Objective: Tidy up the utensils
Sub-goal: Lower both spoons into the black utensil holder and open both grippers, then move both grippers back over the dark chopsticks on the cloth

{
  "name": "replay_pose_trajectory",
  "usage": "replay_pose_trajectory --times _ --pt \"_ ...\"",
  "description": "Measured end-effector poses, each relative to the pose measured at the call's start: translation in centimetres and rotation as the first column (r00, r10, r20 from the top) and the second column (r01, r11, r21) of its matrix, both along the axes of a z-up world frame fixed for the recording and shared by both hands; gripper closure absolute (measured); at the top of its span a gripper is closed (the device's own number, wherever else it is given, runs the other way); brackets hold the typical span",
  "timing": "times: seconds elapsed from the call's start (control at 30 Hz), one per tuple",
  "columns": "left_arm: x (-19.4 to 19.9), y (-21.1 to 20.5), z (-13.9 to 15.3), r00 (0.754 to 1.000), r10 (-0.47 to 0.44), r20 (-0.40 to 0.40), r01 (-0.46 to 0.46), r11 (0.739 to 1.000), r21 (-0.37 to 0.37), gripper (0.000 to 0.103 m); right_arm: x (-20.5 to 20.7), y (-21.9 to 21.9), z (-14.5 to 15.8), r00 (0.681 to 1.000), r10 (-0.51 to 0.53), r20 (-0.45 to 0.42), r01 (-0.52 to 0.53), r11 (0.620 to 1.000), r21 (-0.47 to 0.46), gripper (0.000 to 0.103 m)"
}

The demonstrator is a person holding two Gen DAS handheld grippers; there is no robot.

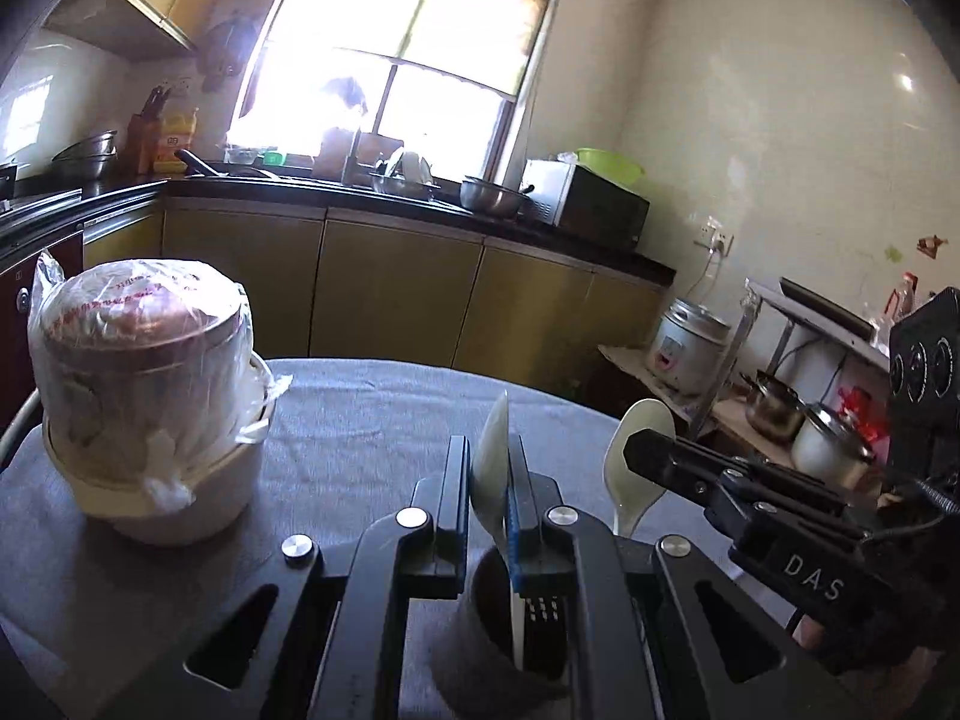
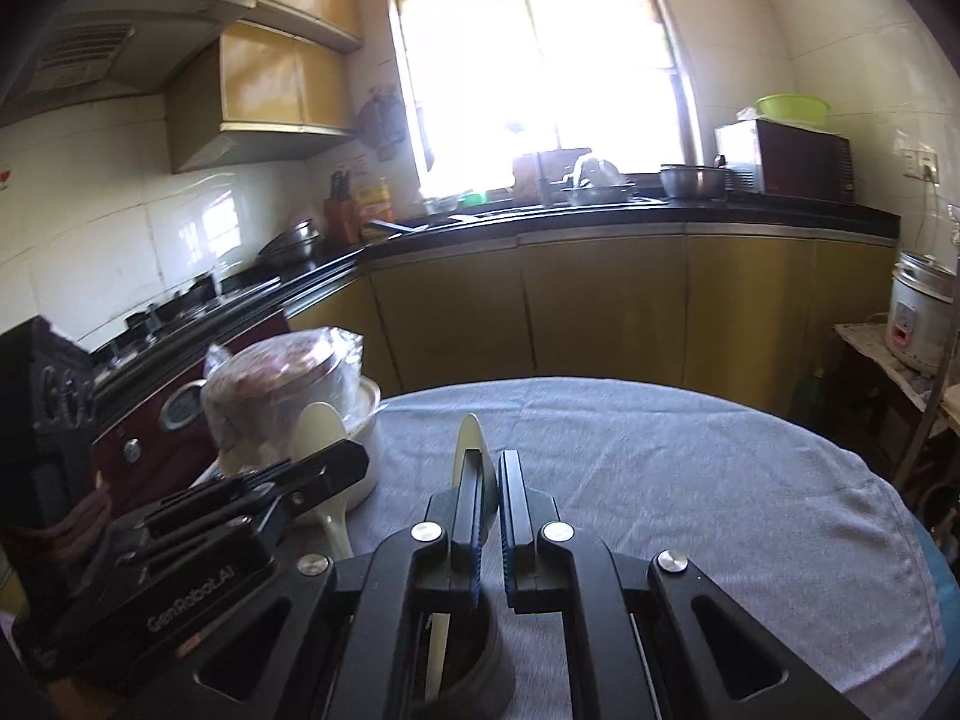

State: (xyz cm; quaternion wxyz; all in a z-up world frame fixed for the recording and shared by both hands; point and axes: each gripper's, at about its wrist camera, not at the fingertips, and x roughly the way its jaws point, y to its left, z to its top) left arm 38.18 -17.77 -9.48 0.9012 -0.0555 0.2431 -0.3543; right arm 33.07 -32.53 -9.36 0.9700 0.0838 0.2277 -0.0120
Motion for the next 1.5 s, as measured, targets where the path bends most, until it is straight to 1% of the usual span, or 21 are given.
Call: replay_pose_trajectory --times 0.07,0.1,0.17,0.2,0.23,0.3,0.4,0.47,0.5,0.53,0.57,0.73,0.9,1.0,1.07,1.2,1.27,1.3,1.37,1.43,1.5 --pt "-0.6 0.4 0.0 1.000 -0.007 -0.008 0.008 1.000 0.011 0.092 -0.7 0.1 -0.1 1.000 0.010 -0.010 -0.010 1.000 -0.002 0.097" --pt "-0.9 0.5 0.0 1.000 -0.013 -0.015 0.013 1.000 0.015 0.088 -1.0 0.1 -0.1 1.000 0.016 -0.016 -0.016 1.000 0.003 0.096" --pt "-1.5 0.7 -0.1 0.999 -0.034 -0.034 0.036 0.998 0.050 0.070 -1.5 0.1 -0.2 0.999 0.032 -0.037 -0.031 0.999 0.024 0.096" --pt "-1.7 0.7 -0.1 0.998 -0.038 -0.040 0.041 0.997 0.063 0.049 -1.7 0.1 -0.2 0.998 0.041 -0.055 -0.039 0.998 0.042 0.096" --pt "-2.2 0.8 -0.1 0.998 -0.041 -0.052 0.046 0.995 0.088 0.039 -1.9 0.1 -0.3 0.996 0.048 -0.074 -0.043 0.997 0.065 0.096" --pt "-3.2 1.7 0.1 0.997 -0.048 -0.062 0.054 0.993 0.106 0.039 -2.5 0.1 -0.2 0.996 0.044 -0.082 -0.037 0.996 0.083 0.096" --pt "-5.2 3.7 0.7 0.997 -0.041 -0.067 0.048 0.993 0.109 0.039 -4.2 -0.2 0.1 0.994 0.045 -0.096 -0.031 0.989 0.147 0.093" --pt "-6.7 5.2 1.0 0.997 -0.029 -0.074 0.037 0.993 0.110 0.036 -6.0 -0.3 0.5 0.996 0.039 -0.083 -0.024 0.986 0.167 0.089" --pt "-7.5 5.9 1.0 0.996 -0.022 -0.082 0.031 0.993 0.113 0.033 -7.1 -0.3 0.7 0.996 0.040 -0.081 -0.025 0.983 0.181 0.087" --pt "-8.1 6.5 1.0 0.996 -0.015 -0.092 0.026 0.993 0.117 0.031 -7.7 -0.3 0.7 0.995 0.043 -0.085 -0.026 0.981 0.193 0.081" --pt "-8.8 7.1 0.9 0.994 -0.007 -0.105 0.020 0.992 0.122 0.030 -8.3 -0.3 0.8 0.995 0.043 -0.087 -0.025 0.978 0.206 0.078" --pt "-13.8 9.8 -0.8 0.977 0.048 -0.206 -0.011 0.984 0.176 0.029 -13.0 0.1 0.1 0.995 0.035 -0.096 -0.008 0.963 0.270 0.078" --pt "-18.2 11.2 -2.4 0.961 0.116 -0.250 -0.057 0.970 0.235 0.029 -17.5 1.4 -1.0 0.992 0.042 -0.122 -0.005 0.958 0.287 0.078" --pt "-20.7 12.2 -2.9 0.950 0.181 -0.253 -0.104 0.951 0.290 0.028 -20.5 2.2 -1.7 0.989 0.041 -0.142 0.005 0.952 0.306 0.078" --pt "-21.7 12.9 -3.1 0.942 0.223 -0.249 -0.138 0.937 0.320 0.026 -21.9 2.4 -2.1 0.987 0.045 -0.157 0.008 0.948 0.320 0.078" --pt "-22.7 14.3 -3.4 0.923 0.292 -0.250 -0.195 0.916 0.349 0.025 -24.4 2.8 -3.5 0.977 0.050 -0.206 0.022 0.943 0.331 0.076" --pt "-23.0 15.0 -3.4 0.910 0.339 -0.238 -0.239 0.899 0.366 0.025 -25.0 2.9 -4.3 0.970 0.052 -0.238 0.031 0.943 0.332 0.076" --pt "-23.0 15.3 -3.4 0.901 0.371 -0.224 -0.270 0.885 0.378 0.024 -25.1 2.9 -4.6 0.967 0.052 -0.250 0.035 0.942 0.335 0.076" --pt "-22.8 15.7 -3.4 0.893 0.402 -0.202 -0.302 0.868 0.394 0.024 -25.0 2.9 -5.0 0.961 0.059 -0.268 0.039 0.938 0.345 0.076" --pt "-22.6 15.9 -3.7 0.891 0.407 -0.203 -0.304 0.865 0.400 0.024 -24.5 3.2 -5.5 0.953 0.077 -0.291 0.032 0.935 0.353 0.076" --pt "-22.5 15.6 -3.9 0.895 0.390 -0.219 -0.283 0.873 0.397 0.024 -23.6 3.5 -6.2 0.936 0.096 -0.340 0.033 0.935 0.353 0.076"
